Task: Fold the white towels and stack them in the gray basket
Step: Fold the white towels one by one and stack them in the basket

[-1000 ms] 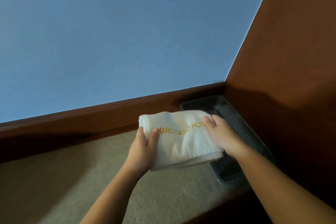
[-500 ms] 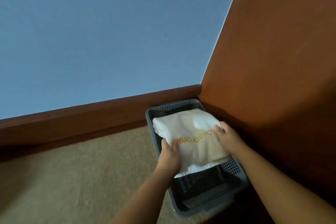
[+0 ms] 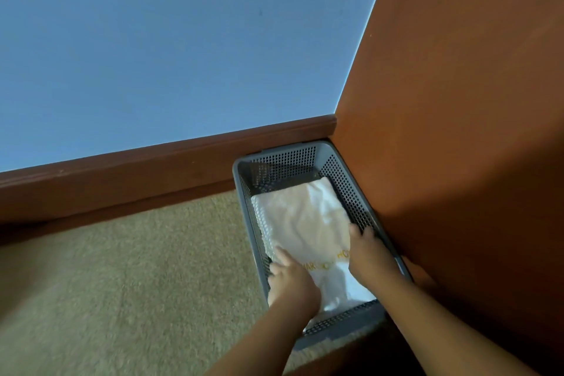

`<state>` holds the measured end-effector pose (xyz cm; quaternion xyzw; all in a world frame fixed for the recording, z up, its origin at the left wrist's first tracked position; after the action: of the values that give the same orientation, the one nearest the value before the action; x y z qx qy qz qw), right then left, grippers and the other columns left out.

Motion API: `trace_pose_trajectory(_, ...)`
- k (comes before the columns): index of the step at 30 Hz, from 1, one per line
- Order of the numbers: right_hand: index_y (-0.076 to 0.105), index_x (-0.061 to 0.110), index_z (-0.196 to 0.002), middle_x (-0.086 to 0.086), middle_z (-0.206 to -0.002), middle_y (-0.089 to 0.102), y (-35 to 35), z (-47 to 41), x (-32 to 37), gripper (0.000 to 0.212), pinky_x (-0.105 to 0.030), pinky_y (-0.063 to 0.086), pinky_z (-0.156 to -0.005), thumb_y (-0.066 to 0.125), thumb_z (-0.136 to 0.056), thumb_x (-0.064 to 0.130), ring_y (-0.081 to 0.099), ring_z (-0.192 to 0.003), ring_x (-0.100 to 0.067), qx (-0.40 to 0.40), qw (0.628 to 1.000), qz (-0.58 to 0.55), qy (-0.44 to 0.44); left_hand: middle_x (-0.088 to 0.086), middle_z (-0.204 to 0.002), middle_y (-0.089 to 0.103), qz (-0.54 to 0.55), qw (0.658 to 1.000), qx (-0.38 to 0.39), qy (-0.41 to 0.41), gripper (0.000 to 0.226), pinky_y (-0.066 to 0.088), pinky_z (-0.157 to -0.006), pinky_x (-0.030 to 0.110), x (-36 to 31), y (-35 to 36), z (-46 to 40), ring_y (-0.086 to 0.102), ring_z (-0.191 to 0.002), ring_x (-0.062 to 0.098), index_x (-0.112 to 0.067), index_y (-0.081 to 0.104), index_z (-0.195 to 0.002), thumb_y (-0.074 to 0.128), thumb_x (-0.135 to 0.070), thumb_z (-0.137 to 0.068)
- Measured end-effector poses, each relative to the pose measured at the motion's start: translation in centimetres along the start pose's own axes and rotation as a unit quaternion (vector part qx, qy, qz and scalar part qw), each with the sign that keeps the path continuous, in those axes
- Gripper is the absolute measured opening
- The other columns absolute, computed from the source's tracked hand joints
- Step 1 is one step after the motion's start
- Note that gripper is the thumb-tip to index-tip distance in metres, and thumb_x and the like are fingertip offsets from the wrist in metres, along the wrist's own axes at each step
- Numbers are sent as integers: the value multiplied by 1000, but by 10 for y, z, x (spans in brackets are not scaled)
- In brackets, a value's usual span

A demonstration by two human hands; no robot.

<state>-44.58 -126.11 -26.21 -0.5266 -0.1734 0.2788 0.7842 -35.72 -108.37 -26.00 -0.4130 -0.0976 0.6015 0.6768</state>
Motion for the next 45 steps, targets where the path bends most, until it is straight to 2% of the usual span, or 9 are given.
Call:
trace_pose_trajectory(5,38,24,-153,-7,-143,41,-16,-27,30,65,-43,49,-99,58,-91,14,44,-132,-31,-15,991,31,-126,22,-167,13,-249,955,-66,146,102,23,-124,53,-36,-46,-28,18,-154,40,-15,-10,-165,63,-40,-98)
trace_pose_trajectory(11,-27,26,-159,-13,-168,-28,23,-56,38,161,-51,-6,-126,99,-60,42,-21,-156,-33,245,910,259,-213,28,-170,1,-465,867,19,177,150,-18,-122,65,-19,-33,-98,-5,-159,42,-4,-9,-164,67,-90,-67)
trace_pose_trajectory(17,-36,24,-155,-17,-163,-36,45,-73,31,162,-48,-6,-129,96,-62,21,-19,-156,-36,177,922,251,-236,32,-168,-12,-517,846,31,128,128,-16,-122,63,-3,-15,-121,-13,-157,46,4,-16,-160,59,-73,-89)
trace_pose_trajectory(31,-42,24,-150,-13,-157,-45,25,-95,31,181,-52,-11,-127,98,-42,61,-32,-151,-31,196,928,234,-211,34,-164,-17,-510,848,37,135,151,-14,-120,70,-26,-19,-115,-12,-154,52,7,-17,-158,61,-91,-72)
trace_pose_trajectory(34,-41,19,-151,-15,-157,-42,29,-80,16,158,-53,-19,-123,91,-68,47,-32,-150,-31,185,923,263,-212,42,-159,-21,-510,846,49,147,155,-10,-122,68,-14,12,-100,-15,-151,58,12,-23,-152,60,-92,-72)
trace_pose_trajectory(37,-43,18,-145,-20,-166,-30,28,-64,7,105,-45,-39,-105,51,-99,12,-24,-155,-33,92,921,301,-228,48,-155,-22,-519,844,11,137,135,-8,-122,69,-3,28,-102,-16,-147,63,15,-25,-150,56,-75,-91)
trace_pose_trajectory(41,-40,12,-148,-17,-166,-28,30,-55,4,110,-45,-32,-114,59,-98,18,-27,-153,-31,105,911,322,-235,49,-153,-21,-541,830,2,137,123,-9,-121,70,-7,28,-94,-12,-146,64,16,-25,-149,50,-67,-98)
trace_pose_trajectory(43,-22,8,-160,-11,-169,-14,26,-56,7,107,-47,-16,-125,63,-96,21,-14,-157,-31,131,928,259,-234,46,-157,-15,-543,829,21,135,117,-8,-120,72,-11,27,-81,-6,-148,64,17,-17,-152,51,-63,-99)
trace_pose_trajectory(45,35,7,-151,-5,-156,36,18,-50,12,65,-47,34,-118,64,-94,14,37,-146,-34,143,951,154,-227,42,-162,9,-512,846,36,142,99,-3,-121,73,-17,25,-64,9,-151,62,13,6,-158,55,-52,-102)
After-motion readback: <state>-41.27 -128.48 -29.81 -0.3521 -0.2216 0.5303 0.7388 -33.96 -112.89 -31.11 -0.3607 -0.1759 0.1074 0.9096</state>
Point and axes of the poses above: each hand's wrist, its own z-axis away from the middle knuckle, its own y-axis out of the palm, x = y × z, the point moved 7 cm from there along -z, towards the middle knuckle
